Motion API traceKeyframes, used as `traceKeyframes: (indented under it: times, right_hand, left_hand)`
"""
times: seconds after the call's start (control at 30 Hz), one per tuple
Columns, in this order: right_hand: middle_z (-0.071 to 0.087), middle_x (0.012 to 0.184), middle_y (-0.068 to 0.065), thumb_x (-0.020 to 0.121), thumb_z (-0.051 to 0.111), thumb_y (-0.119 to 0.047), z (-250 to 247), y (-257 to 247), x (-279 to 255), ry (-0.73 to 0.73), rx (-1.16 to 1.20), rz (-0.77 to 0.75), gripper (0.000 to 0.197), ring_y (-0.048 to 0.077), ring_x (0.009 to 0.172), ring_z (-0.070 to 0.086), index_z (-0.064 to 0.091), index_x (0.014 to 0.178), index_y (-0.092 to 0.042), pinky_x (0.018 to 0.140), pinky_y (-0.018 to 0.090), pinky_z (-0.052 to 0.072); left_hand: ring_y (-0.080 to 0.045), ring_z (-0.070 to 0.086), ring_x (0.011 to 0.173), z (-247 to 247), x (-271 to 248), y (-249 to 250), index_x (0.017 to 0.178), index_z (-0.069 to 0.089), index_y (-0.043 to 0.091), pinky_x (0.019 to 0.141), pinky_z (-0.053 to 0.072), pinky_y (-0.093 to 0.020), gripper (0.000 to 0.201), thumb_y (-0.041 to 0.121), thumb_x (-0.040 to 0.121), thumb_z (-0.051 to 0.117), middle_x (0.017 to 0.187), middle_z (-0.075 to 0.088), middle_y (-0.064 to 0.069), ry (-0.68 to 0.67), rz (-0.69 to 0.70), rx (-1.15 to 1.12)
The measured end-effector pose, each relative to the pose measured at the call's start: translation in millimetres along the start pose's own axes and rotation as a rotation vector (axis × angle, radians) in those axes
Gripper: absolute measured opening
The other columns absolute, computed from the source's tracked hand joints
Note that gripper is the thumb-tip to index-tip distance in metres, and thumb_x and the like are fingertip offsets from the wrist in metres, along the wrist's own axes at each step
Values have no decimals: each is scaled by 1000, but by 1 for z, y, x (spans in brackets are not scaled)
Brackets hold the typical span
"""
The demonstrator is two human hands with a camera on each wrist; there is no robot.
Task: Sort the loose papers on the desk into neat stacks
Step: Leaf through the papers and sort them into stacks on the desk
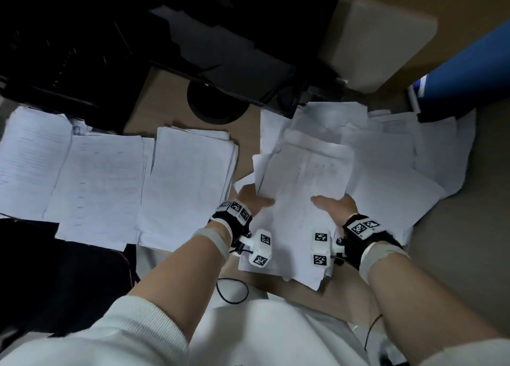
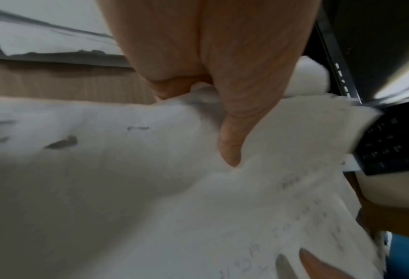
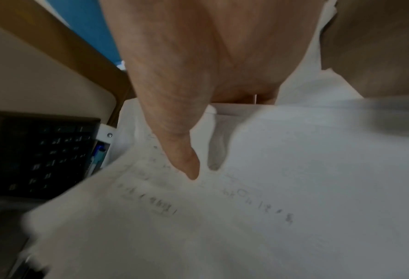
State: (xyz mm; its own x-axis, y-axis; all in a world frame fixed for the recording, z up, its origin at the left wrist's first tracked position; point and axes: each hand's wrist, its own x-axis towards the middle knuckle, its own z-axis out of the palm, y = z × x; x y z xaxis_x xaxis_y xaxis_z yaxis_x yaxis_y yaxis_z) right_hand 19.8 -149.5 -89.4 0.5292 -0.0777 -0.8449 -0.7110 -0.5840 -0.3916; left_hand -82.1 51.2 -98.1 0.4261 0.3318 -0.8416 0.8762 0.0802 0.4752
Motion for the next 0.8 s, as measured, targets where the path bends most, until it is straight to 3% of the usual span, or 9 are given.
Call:
traceKeyframes:
  times: [0.1, 0.2, 0.27, 0.37, 0.47, 0.53, 0.63, 0.73, 0.8]
  right_hand:
    - [67, 113, 5, 74, 83, -22, -8, 1, -9, -14, 56, -25, 54, 23, 90, 61, 59, 121, -7, 79, 31, 47]
    - [58, 123, 6, 74, 80, -9, -12, 5, -13, 16, 161, -59, 82, 26, 104, 57, 35, 144, -11, 92, 37, 47]
    - [57, 130, 5, 61, 85, -18, -14, 9, -19, -12, 163, -73, 102, 27, 113, 59, 32, 148, -14, 102, 42, 47]
    - [69, 113, 8, 65, 82, -11, -21, 14, -34, -72, 187, -102, 70, 28, 99, 67, 56, 130, -9, 93, 42, 54]
    - [73, 101, 11, 80, 72, 1, -30, 20, -44, -15, 219, -184, 32, 26, 84, 68, 69, 111, -7, 77, 32, 56]
    - [74, 101, 11, 80, 74, -1, -35, 22, -52, 11, 281, -236, 26, 30, 90, 70, 72, 103, -13, 85, 39, 57]
    - [75, 98, 8, 78, 75, -1, -43, 15, -63, 30, 314, -309, 27, 32, 93, 70, 70, 97, -19, 88, 43, 57]
    - [70, 95, 5, 77, 74, 3, -57, -4, -82, 59, 319, -422, 31, 26, 89, 67, 63, 101, -13, 81, 33, 53]
    - [68, 91, 5, 78, 70, 8, -67, -18, -97, 72, 336, -508, 29, 22, 83, 63, 64, 101, -8, 74, 28, 48]
  left_hand:
    - [-33, 66, 108, -6, -7, -5, 120, 66, -1, 98, 52, -45, 45, 7, 78, 82, 115, 71, -16, -41, -1, -120]
    - [-35, 69, 102, -10, -10, -8, 107, 73, 2, 95, 54, -51, 46, 6, 63, 88, 105, 75, -13, -71, -47, -252]
    - [-37, 70, 102, -10, -1, -13, 100, 76, 7, 94, 55, -53, 59, 12, 42, 90, 101, 76, -11, -80, -57, -288]
    - [-37, 68, 104, -8, 11, -19, 100, 75, 6, 93, 55, -54, 73, 16, 28, 83, 103, 75, -12, -60, -17, -284]
    - [-36, 67, 98, -8, -25, 3, 93, 71, 3, 88, 58, -48, 50, 6, 45, 80, 99, 73, -14, -61, 24, -227]
    - [-31, 67, 89, -4, -41, 12, 90, 68, 6, 73, 58, -34, 26, -5, 67, 76, 90, 70, -8, -53, 82, -204]
    - [-21, 64, 75, 0, -66, 25, 95, 67, 5, 53, 53, -19, 26, -12, 76, 73, 80, 66, -1, -13, 213, -251]
    - [-21, 71, 79, 6, -92, 39, 86, 70, 11, 71, 60, -29, 22, -3, 74, 81, 87, 72, -7, 49, 371, -293]
    - [-5, 71, 74, 7, -107, 50, 88, 72, 14, 74, 58, -28, 23, 2, 73, 85, 87, 74, -1, 133, 493, -320]
